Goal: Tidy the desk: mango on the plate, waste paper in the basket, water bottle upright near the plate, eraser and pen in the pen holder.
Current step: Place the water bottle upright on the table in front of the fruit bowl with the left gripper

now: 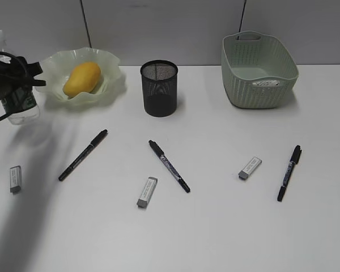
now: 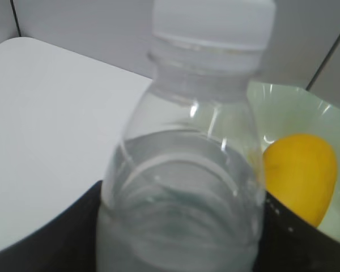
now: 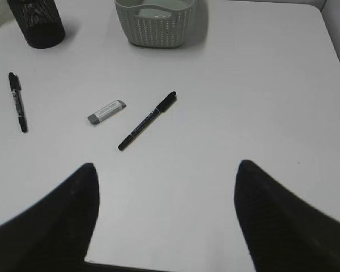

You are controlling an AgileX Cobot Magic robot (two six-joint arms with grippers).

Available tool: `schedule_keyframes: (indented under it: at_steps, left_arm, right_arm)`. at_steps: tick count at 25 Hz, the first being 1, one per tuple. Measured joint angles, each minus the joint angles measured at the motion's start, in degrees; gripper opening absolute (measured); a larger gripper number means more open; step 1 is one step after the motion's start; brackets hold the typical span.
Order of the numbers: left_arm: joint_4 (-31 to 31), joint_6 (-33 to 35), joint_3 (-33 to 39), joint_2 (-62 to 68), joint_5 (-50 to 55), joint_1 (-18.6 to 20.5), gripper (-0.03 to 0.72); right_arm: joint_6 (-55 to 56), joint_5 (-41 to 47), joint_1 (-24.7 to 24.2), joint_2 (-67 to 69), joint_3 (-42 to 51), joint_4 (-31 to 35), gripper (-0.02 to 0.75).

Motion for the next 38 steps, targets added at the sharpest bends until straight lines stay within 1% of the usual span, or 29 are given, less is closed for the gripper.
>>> schedule_keyframes:
  at_steps: [3, 9, 15, 19, 28, 35, 38]
  left_arm:
    - [2.7, -4.0, 0.0, 1.9, -3.4, -0.1, 0.511]
    - [5.4, -7.4, 0.0, 6.4, -9.0, -0.1, 0.511]
    - [11.3, -10.1, 0.0, 10.4, -16.1, -0.1, 0.511]
    - [14.0, -11.1, 0.0, 11.9, -17.3, -0.1, 0.511]
    - [15.2, -11.4, 0.0, 12.4, -16.8, -0.1, 0.513]
    - [15.6, -11.4, -0.1, 12.4, -16.2, -0.1, 0.553]
    - [15.7, -11.4, -0.1, 12.4, -16.2, -0.1, 0.598]
  right_arm:
    - [0.0, -0.1, 0.0, 0.0, 0.0, 0.5, 0.585]
    - [0.0, -1.7, 0.0, 0.0, 0.0, 0.0, 0.585]
    - [0.0, -2.1, 0.0, 0.0, 0.0, 0.5, 0.585]
    - [0.0, -2.1, 0.0, 0.0, 0.0, 0.5, 0.585]
    - [0.0, -2.1, 0.0, 0.0, 0.0, 0.5, 0.585]
    - [0.0, -2.2, 0.0, 0.0, 0.0, 0.5, 0.585]
    - [0.0, -2.3, 0.0, 0.0, 0.0, 0.5, 0.585]
